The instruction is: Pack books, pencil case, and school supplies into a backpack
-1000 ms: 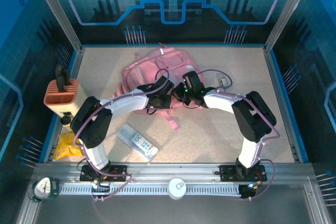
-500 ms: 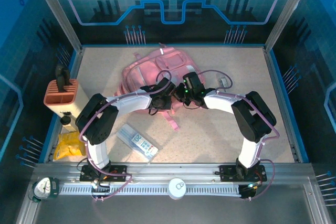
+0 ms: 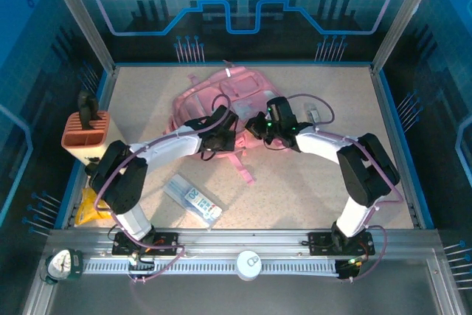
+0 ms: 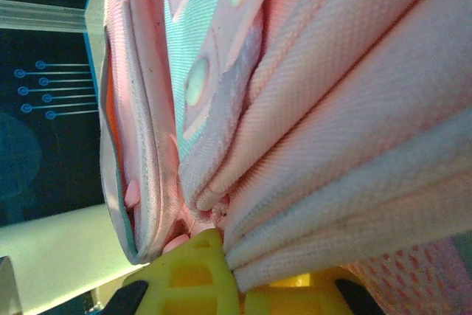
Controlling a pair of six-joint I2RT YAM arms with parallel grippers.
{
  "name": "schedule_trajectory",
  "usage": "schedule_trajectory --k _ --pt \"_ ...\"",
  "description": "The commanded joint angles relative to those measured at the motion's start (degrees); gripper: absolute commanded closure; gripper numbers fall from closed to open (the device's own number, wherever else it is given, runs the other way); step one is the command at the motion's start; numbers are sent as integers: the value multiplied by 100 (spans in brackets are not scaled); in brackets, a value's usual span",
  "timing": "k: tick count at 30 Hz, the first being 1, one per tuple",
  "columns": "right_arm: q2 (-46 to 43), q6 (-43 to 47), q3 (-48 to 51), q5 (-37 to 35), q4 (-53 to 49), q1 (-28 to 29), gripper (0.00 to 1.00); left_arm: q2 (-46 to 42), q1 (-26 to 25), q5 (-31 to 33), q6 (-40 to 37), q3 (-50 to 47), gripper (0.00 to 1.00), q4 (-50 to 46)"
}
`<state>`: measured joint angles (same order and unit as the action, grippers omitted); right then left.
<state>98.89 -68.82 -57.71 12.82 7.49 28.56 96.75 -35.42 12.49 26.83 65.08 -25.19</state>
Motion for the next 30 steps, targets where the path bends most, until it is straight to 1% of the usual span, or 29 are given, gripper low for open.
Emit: schedule_trajectory --k 1,3,7,9,11,14,15,17,20,21,24,26,30 --pt "-292 471 -108 44 -243 -544 100 -159 329 490 -107 -445 100 -869" --pt "-286 646 -201 69 -380 -677 100 -229 339 444 -108 -529 100 -926" --pt "-137 1059 -621 155 -755 -1012 100 -416 257 103 64 -499 100 -1067" --pt "-5 1232 -889 244 -934 -1151 100 -536 92 -117 221 -467 100 -924" --pt "222 1392 -1242 480 -1081 -1249 100 -493 -129 -358 373 -330 100 -729" --pt "622 1658 -1840 550 -1483 -1264 100 -153 -432 -327 648 160 100 -557" --pt "739 1756 -2020 517 -1571 -1251 98 1 -489 -377 733 327 100 -452" --pt "869 1888 -2259 480 -1821 -1259 85 291 -535 -415 892 606 100 -342" --pt "747 2084 -2246 544 -2040 -1262 64 457 -546 -357 963 878 100 -248" --pt "645 2125 -2172 614 -2105 -1257 59 457 -550 -336 948 904 100 -224" --pt "292 2217 -1908 815 -2410 -1217 49 445 -549 -169 887 909 100 -331" --pt "0 2180 -1553 802 -2476 -1061 41 432 -545 -102 862 879 100 -389" --pt "-442 1815 -750 803 -2190 -704 36 350 -552 -54 879 711 100 -319"
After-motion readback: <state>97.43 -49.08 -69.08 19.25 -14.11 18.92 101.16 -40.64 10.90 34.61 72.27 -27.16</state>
